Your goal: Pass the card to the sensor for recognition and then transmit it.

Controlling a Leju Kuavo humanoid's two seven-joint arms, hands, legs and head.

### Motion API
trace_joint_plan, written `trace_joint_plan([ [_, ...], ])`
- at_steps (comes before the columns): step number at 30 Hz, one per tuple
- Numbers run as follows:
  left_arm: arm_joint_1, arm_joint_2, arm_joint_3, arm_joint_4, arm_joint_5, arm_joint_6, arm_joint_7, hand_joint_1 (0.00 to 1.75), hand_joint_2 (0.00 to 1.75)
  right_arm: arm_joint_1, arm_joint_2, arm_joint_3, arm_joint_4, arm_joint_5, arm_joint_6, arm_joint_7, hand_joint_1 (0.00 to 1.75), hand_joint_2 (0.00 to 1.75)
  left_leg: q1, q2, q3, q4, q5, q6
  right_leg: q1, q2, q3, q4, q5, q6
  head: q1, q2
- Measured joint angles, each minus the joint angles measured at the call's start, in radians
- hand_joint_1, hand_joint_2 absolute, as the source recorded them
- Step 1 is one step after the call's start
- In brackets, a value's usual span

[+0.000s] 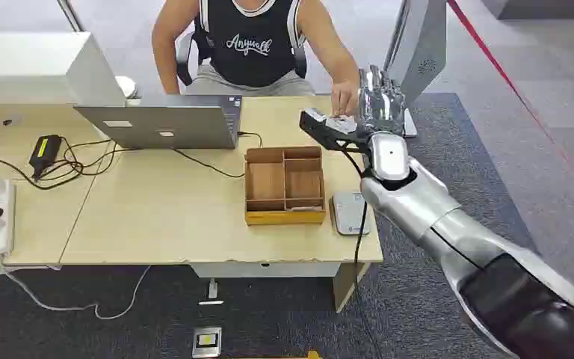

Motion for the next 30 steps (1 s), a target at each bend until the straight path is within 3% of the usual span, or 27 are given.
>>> trace_joint_plan([
  [5, 0.002, -0.001, 0.000, 0.000, 0.000, 0.000, 0.003, 0.00, 0.00, -0.002, 0.013, 0.016, 0.027, -0.003, -0.001, 0.000, 0.00, 1.75, 0.000, 0.000, 0.000, 0.000, 0.000, 0.000, 0.000, 0.000, 0.000, 0.000, 0.000, 0.000, 0.000, 0.000],
  [6, 0.003, -0.001, 0.000, 0.000, 0.001, 0.000, 0.003, 0.00, 0.00, -0.003, 0.015, 0.020, 0.031, -0.003, -0.002, 0.000, 0.12, 1.75, 0.000, 0.000, 0.000, 0.000, 0.000, 0.000, 0.000, 0.000, 0.000, 0.000, 0.000, 0.000, 0.000, 0.000],
  [7, 0.004, -0.001, 0.000, 0.000, 0.001, 0.000, 0.002, 0.00, 0.00, -0.003, 0.016, 0.023, 0.035, -0.005, -0.002, 0.000, 0.54, 1.75, 0.000, 0.000, 0.000, 0.000, 0.000, 0.000, 0.000, 0.000, 0.000, 0.000, 0.000, 0.000, 0.000, 0.000],
  [8, 0.004, -0.001, 0.000, 0.000, 0.001, 0.000, 0.001, 0.00, 0.00, -0.003, 0.019, 0.026, 0.038, -0.008, -0.002, 0.000, 1.52, 1.75, 0.000, 0.000, 0.000, 0.000, 0.000, 0.000, 0.000, 0.000, 0.000, 0.000, 0.000, 0.000, 0.000, 0.000],
  [9, 0.004, -0.001, 0.000, 0.000, 0.000, 0.000, 0.000, 0.00, 0.00, -0.004, 0.020, 0.029, 0.042, -0.011, -0.003, 0.001, 1.75, 1.75, 0.000, 0.000, 0.000, 0.000, 0.000, 0.000, 0.000, 0.000, 0.000, 0.000, 0.000, 0.000, 0.000, 0.000],
  [30, 0.007, -0.003, 0.000, 0.000, -0.010, 0.002, -0.005, 0.00, 0.00, -0.012, 0.032, 0.049, 0.061, -0.039, -0.015, -0.005, 1.75, 1.75, 0.000, 0.000, 0.000, 0.000, 0.000, 0.000, 0.000, 0.000, 0.000, 0.000, 0.000, 0.000, 0.000, 0.000],
])
